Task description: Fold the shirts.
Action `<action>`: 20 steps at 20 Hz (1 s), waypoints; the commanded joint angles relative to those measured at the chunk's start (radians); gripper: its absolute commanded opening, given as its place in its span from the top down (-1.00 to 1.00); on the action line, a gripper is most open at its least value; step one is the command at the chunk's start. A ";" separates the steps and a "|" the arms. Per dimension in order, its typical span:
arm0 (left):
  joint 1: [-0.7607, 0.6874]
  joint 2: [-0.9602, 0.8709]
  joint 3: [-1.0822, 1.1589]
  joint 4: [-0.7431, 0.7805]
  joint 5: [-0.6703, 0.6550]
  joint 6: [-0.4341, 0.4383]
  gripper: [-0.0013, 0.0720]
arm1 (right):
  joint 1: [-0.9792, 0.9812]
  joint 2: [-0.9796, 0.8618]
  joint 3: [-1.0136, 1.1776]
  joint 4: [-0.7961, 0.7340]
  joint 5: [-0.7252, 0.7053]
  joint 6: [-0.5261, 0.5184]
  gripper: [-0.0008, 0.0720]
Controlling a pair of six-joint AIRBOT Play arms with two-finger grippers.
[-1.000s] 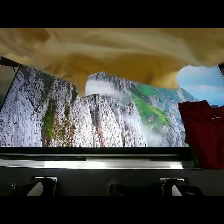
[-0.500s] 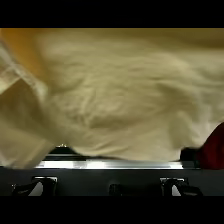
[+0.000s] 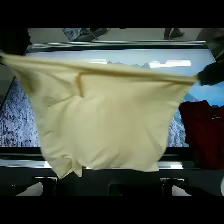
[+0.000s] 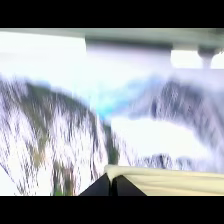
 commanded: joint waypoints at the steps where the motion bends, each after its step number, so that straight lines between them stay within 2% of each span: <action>1: -0.018 -0.212 -0.229 0.002 0.031 0.013 0.89 | 0.044 -0.288 -0.099 0.009 -0.120 -0.005 0.87; 3: -0.035 -0.318 -0.303 0.001 0.140 0.017 0.89 | 0.091 -0.427 -0.099 0.025 -0.300 0.018 0.87; 7: -0.066 -0.470 -0.272 0.000 0.361 0.023 0.89 | 0.119 -0.557 -0.099 0.042 -0.674 0.175 0.87; 10: -0.073 -0.504 -0.244 -0.006 0.499 0.022 0.89 | 0.118 -0.565 -0.098 0.024 -0.820 0.208 0.87; 12: -0.066 -0.498 -0.224 -0.005 0.518 0.023 0.89 | 0.118 -0.553 -0.095 0.024 -0.783 0.194 0.86; 14: -0.042 -0.492 -0.174 -0.006 0.460 0.053 0.89 | 0.118 -0.514 -0.090 -0.021 -0.688 0.126 0.86; 16: -0.027 -0.498 -0.151 -0.010 0.394 0.047 0.89 | 0.118 -0.492 -0.090 -0.026 -0.617 0.077 0.86; 20: -0.027 -0.529 -0.153 0.032 0.148 0.049 0.89 | 0.119 -0.518 -0.093 0.006 -0.353 0.076 0.86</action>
